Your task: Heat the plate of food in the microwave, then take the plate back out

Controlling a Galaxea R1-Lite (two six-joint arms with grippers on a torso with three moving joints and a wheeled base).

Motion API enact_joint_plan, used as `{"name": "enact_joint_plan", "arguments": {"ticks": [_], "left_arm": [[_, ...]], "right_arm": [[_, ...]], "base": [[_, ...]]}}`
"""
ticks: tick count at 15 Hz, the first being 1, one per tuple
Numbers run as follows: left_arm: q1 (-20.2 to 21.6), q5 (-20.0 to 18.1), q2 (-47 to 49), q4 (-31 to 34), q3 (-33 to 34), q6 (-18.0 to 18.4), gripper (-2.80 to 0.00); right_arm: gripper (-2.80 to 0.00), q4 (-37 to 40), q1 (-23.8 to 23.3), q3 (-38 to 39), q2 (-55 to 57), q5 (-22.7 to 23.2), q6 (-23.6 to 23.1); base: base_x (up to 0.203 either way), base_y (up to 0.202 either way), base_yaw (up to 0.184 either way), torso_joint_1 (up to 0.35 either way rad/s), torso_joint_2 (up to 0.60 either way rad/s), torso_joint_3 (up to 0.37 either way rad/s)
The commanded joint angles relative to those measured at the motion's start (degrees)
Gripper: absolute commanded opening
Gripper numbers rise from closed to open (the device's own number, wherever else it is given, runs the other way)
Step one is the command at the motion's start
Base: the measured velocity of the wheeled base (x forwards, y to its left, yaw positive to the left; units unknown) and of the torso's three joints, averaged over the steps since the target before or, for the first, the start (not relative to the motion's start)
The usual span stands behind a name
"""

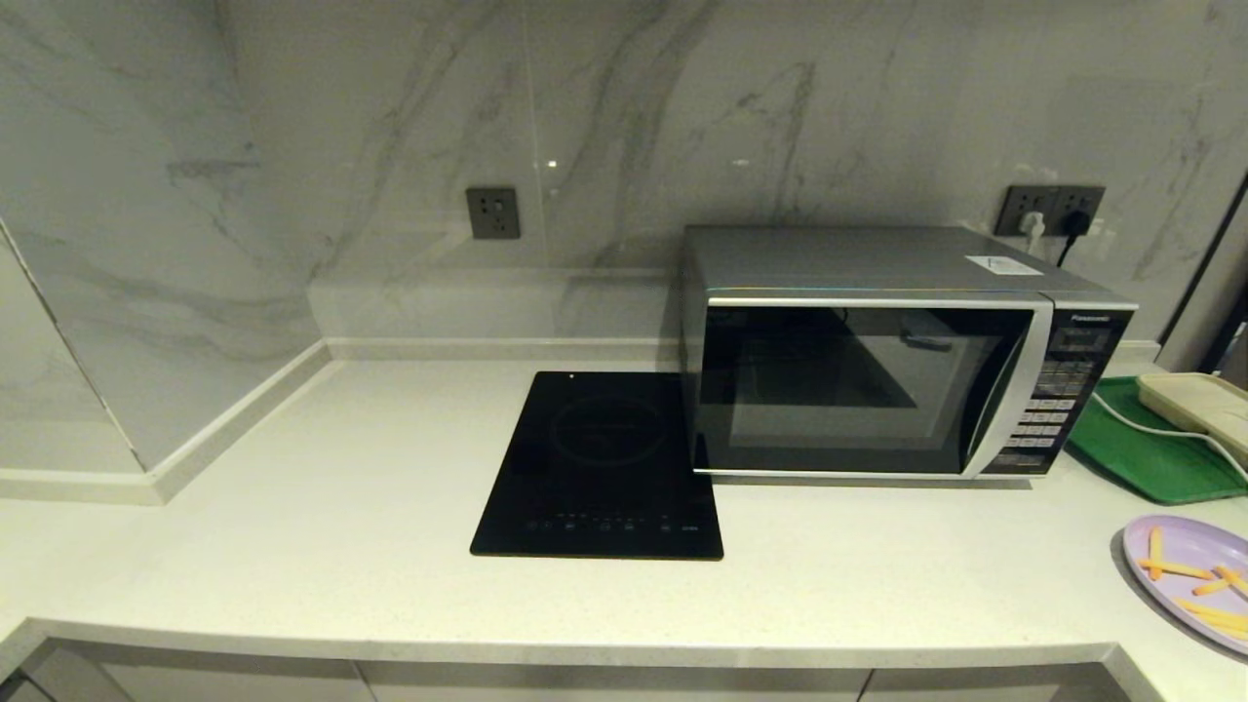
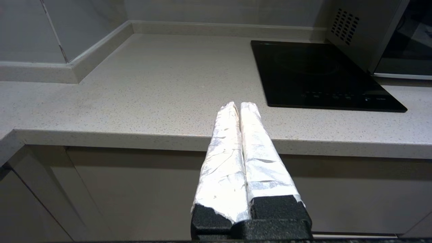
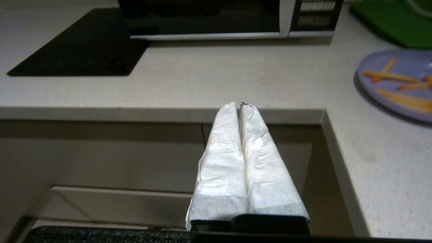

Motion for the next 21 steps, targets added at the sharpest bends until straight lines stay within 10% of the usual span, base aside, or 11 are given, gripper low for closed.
{"name": "enact_joint_plan", "arguments": {"ticks": [1,21], "left_arm": [[0.02,0.00,0.00,-0.05,0.01,-0.04,-2.80],[0.02,0.00,0.00,-0.05,0.01,-0.04,-2.80]], "right_arm": [[-2.80,-10.31,0.02,6.27,-0.02,-2.38,-5.96],[-2.80,-11.97,0.02,6.87,-0.02,-4.61,-0.95]], "base": [[0.000,0.000,0.000,0.000,0.00,0.000],[0.000,0.000,0.000,0.000,0.00,0.000]]}}
